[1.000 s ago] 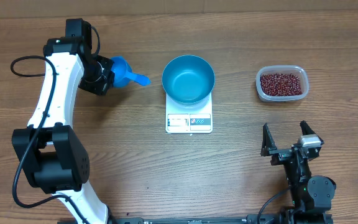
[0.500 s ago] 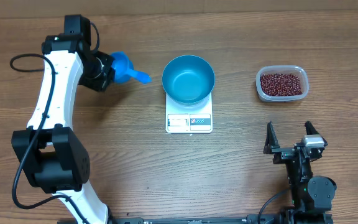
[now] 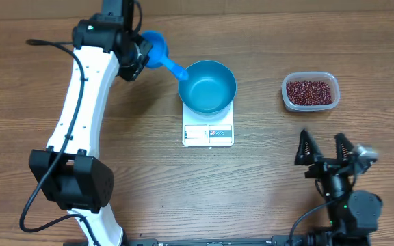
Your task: Scoop item into bowl and weigh 150g on scale
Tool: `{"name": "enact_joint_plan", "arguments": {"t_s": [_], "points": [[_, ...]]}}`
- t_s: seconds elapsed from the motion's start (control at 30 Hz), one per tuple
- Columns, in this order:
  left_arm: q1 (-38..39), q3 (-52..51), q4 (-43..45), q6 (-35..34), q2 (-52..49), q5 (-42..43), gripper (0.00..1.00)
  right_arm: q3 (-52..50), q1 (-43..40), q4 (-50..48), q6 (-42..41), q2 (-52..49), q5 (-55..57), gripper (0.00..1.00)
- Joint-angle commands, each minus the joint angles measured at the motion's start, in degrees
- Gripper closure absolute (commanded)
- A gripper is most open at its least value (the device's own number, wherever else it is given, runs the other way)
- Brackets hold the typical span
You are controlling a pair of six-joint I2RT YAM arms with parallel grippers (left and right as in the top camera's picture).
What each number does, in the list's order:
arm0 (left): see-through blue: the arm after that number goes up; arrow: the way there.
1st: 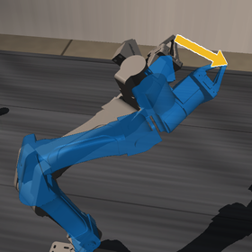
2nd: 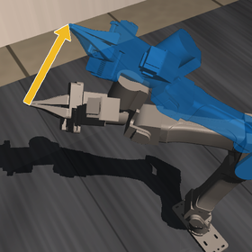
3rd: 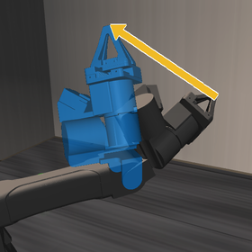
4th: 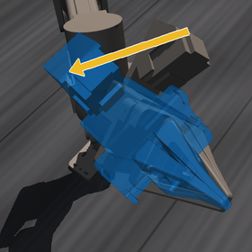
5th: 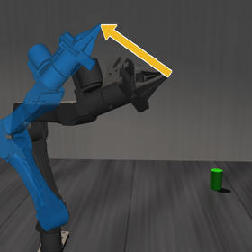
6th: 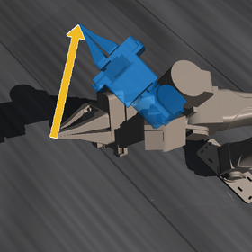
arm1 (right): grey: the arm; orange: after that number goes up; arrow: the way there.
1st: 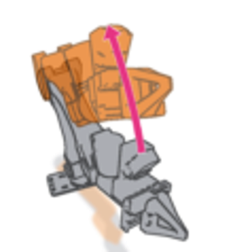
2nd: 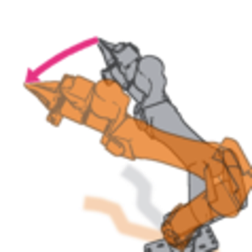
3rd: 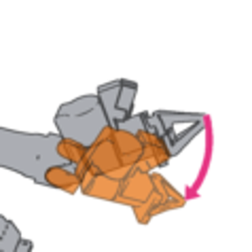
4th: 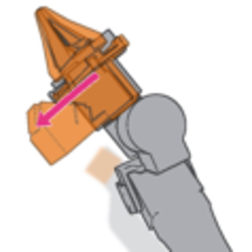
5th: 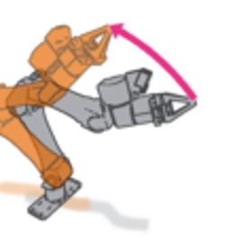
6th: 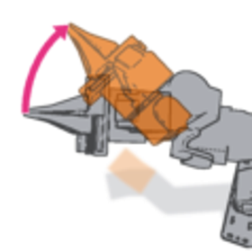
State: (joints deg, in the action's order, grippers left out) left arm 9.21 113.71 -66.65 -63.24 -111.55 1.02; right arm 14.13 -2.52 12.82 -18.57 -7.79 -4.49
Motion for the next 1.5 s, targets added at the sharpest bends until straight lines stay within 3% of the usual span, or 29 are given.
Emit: {"name": "enact_joint_plan", "arguments": {"t_s": [0.0, 0.17, 0.3, 0.43, 0.53, 0.7, 0.93, 1.07, 1.27, 1.47], "points": [[1.7, 2.4, 0.0, -7.5, 1.1, -2.3, 0.96, 11.9, 0.3, 4.4, -4.2, -10.0, -1.4, 0.00], [3.3, 2.4, 0.1, -14.4, 1.1, -0.4, 0.96, 23.2, 0.3, 8.7, -4.2, -24.1, -9.0, 0.00], [4.2, 2.4, 0.2, -18.3, 1.1, 2.1, 0.96, 30.8, 0.3, 6.2, -4.2, -38.1, -24.1, 0.00], [4.6, 2.4, 0.3, -19.3, 1.1, 2.2, 0.96, 31.6, 0.3, -8.8, -10.5, -48.1, -43.4, 0.00], [4.9, 2.4, 0.2, -19.3, 1.1, 2.5, 0.96, 31.6, 0.3, -23.7, -26.2, -55.5, -51.7, 0.00], [5.0, 2.4, -0.2, -19.3, 1.1, 3.5, 0.96, 31.6, 1.3, -37.2, -38.0, -64.7, -51.1, 0.05], [6.3, 2.4, -0.4, -24.3, 1.1, 4.6, 0.96, 31.6, 8.9, -38.2, -38.9, -68.7, -39.7, 0.07], [9.1, 2.4, -0.4, -27.7, 1.1, 4.5, 0.96, 31.6, 14.8, -39.7, -44.2, -68.7, -29.5, 0.07], [12.4, 2.4, -0.4, -28.6, 1.1, 3.0, 0.96, 31.6, 17.9, -39.2, -44.0, -68.7, -21.6, 0.07], [14.4, 2.4, -0.4, -28.7, 1.1, 3.0, 0.96, 31.6, 17.9, -36.6, -41.0, -68.7, -21.0, 0.12]]}}
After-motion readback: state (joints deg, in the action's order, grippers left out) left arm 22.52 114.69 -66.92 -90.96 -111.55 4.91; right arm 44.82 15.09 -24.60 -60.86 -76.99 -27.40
